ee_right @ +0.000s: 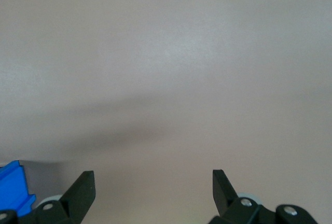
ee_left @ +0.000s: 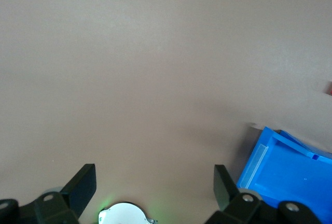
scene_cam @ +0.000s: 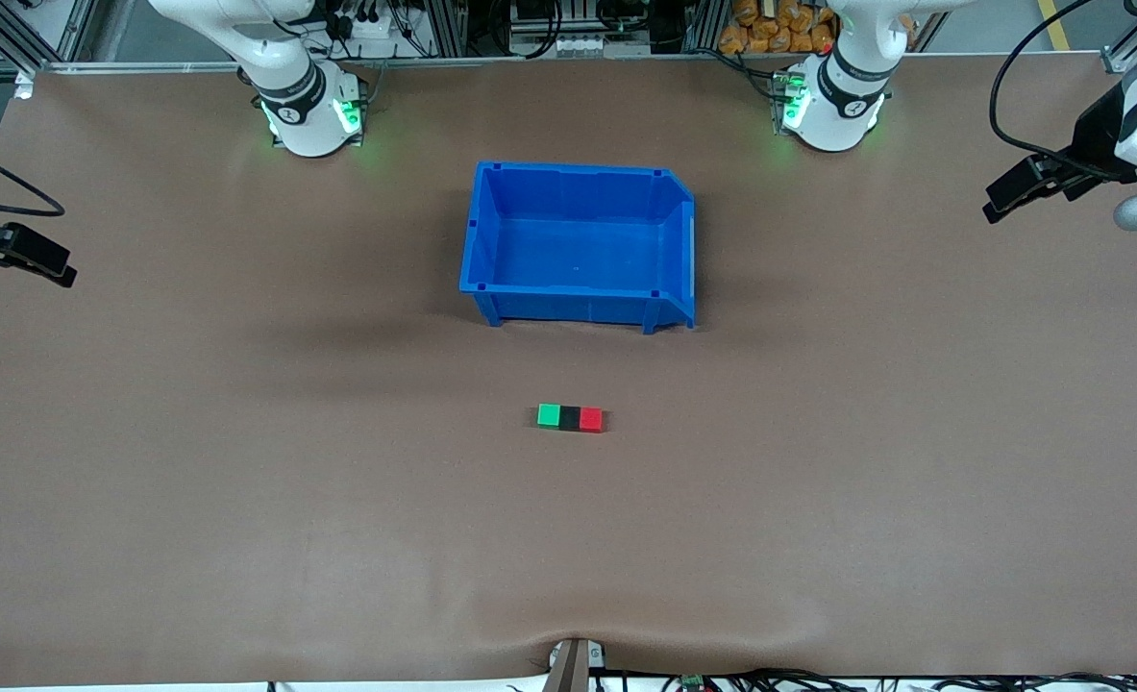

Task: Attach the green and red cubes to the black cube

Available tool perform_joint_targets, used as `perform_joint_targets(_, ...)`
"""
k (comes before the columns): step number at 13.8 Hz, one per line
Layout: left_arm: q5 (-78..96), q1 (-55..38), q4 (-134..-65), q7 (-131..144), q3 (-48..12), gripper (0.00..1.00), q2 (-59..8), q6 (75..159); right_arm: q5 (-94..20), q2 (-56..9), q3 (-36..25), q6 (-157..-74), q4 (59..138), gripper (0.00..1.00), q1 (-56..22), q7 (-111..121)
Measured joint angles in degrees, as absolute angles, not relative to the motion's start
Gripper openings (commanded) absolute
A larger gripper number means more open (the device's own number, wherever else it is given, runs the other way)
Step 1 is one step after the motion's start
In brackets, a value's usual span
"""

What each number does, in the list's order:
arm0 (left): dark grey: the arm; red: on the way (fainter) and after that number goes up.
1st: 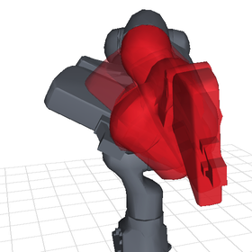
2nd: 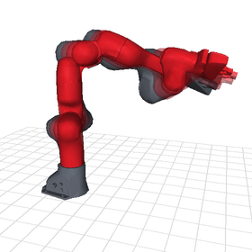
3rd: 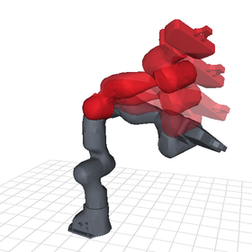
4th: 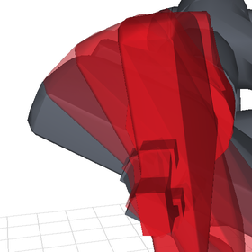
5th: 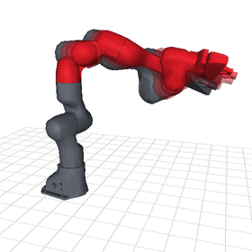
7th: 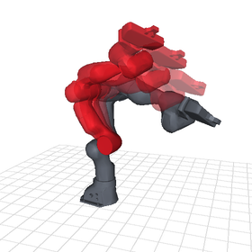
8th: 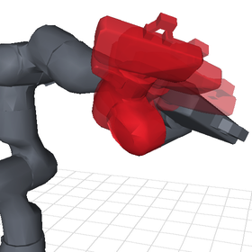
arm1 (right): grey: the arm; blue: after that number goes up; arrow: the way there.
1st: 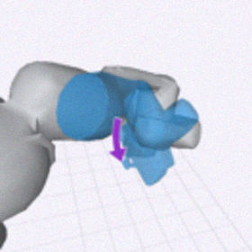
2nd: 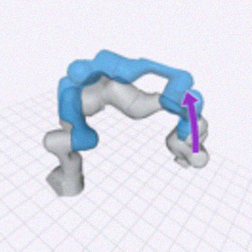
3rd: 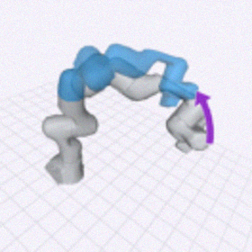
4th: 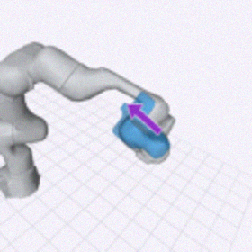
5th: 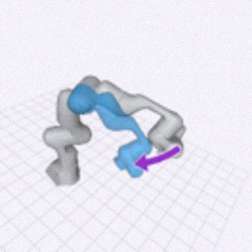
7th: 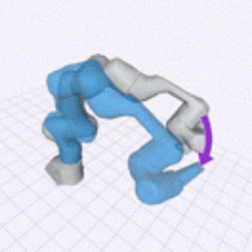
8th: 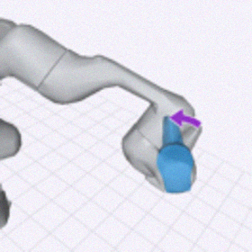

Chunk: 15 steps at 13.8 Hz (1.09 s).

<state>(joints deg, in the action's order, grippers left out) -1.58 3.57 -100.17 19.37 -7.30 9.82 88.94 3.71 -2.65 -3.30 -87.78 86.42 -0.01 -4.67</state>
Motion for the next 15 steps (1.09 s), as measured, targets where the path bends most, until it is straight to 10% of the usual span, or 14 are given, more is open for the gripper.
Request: perform_joint_targets(15, -1.6, 3.5, -100.6, 19.4, -7.3, 1.0, 9.8, 87.4, 3.2, -3.3, -3.5, -87.8, 86.4, 1.0, 0.2, -5.0)
